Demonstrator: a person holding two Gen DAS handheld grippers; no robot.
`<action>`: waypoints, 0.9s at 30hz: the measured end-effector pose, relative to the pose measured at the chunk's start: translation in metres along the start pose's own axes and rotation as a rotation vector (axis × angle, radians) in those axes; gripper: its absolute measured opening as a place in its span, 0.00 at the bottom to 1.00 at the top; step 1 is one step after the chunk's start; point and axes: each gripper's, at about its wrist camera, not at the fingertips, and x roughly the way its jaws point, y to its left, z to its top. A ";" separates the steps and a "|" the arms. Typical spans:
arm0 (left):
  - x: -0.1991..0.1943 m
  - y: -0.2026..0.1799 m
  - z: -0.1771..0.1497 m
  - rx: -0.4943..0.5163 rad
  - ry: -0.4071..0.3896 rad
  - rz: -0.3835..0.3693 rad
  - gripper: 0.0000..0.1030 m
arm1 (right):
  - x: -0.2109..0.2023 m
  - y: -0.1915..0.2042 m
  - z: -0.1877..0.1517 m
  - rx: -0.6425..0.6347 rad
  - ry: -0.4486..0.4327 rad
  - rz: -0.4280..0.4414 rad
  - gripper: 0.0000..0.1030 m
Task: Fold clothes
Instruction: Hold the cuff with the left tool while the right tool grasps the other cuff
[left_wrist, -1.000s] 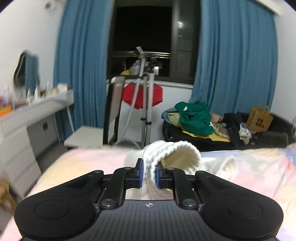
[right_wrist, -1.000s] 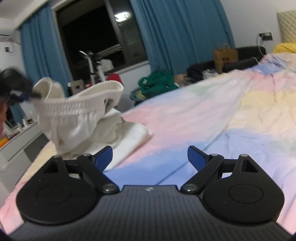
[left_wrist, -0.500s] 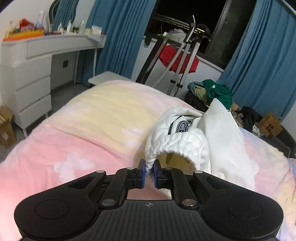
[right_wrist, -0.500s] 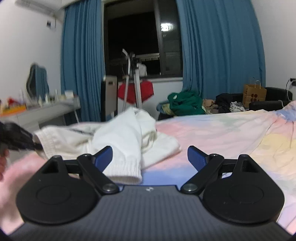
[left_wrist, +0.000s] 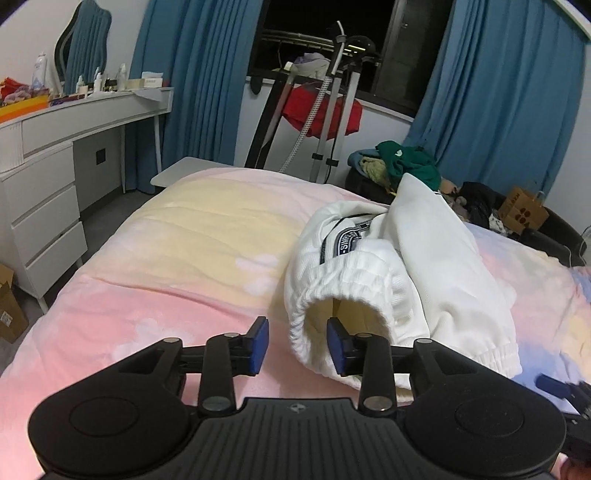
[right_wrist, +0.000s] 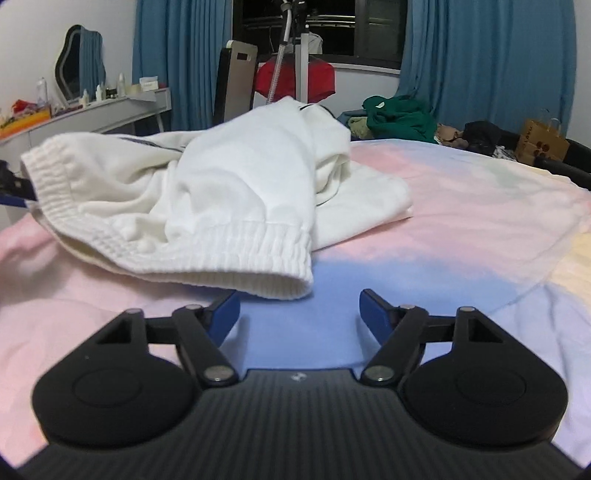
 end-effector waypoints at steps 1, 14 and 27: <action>0.003 -0.002 0.002 0.007 -0.005 -0.001 0.40 | 0.006 0.000 0.000 0.002 -0.001 0.002 0.70; 0.034 0.002 0.007 -0.003 -0.040 0.024 0.42 | 0.029 -0.006 0.028 0.058 0.113 0.056 0.55; 0.034 0.013 -0.001 -0.088 -0.018 0.064 0.42 | 0.051 -0.006 0.064 0.077 0.450 0.060 0.54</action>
